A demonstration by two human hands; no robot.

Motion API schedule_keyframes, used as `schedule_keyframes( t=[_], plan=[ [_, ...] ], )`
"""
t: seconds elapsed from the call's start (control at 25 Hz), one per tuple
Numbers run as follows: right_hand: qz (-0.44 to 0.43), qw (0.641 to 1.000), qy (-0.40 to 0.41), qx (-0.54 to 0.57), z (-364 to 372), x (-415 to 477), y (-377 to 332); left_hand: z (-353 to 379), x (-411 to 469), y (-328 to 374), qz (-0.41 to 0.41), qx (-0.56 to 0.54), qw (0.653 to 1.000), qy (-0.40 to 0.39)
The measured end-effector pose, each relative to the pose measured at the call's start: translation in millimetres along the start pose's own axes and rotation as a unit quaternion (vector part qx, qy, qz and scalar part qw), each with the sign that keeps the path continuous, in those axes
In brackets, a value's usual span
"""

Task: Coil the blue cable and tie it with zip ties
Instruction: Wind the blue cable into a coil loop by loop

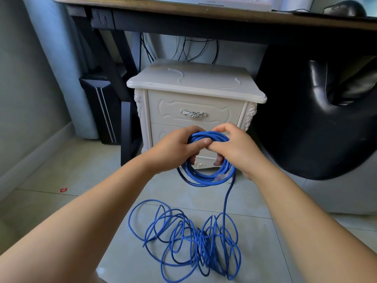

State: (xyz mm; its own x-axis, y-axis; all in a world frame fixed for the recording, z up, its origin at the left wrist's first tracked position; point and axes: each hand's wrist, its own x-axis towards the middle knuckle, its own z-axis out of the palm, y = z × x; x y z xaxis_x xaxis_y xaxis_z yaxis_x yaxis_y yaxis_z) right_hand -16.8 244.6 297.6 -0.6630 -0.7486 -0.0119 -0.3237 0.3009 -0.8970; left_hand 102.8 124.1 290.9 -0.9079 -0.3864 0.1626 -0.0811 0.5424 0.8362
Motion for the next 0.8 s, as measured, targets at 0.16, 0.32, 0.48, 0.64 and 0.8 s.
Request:
schedule_keyframes(
  t=[0.16,0.32,0.48,0.64,0.8],
  plan=[
    [0.063,0.983,-0.125,0.115,-15.4,-6.7,0.5,-3.1,2.5,-6.3,-0.014,-0.085,0.993,0.085],
    [0.109,0.965,-0.207,0.121,-17.9,-10.9,5.0,-0.9,6.7,-7.1,-0.045,-0.105,0.978,0.172],
    [0.113,0.945,-0.199,0.236,-15.9,-9.3,4.5,5.2,9.3,0.3,-0.066,-0.147,0.954,0.254],
    [0.057,0.949,-0.128,0.282,12.3,-11.2,4.0,14.5,11.8,5.9,-0.107,-0.22,0.914,0.323],
    [0.067,0.929,-0.046,0.36,19.2,-5.1,0.3,23.9,11.7,8.2,-0.144,-0.348,0.885,0.273]
  ],
)
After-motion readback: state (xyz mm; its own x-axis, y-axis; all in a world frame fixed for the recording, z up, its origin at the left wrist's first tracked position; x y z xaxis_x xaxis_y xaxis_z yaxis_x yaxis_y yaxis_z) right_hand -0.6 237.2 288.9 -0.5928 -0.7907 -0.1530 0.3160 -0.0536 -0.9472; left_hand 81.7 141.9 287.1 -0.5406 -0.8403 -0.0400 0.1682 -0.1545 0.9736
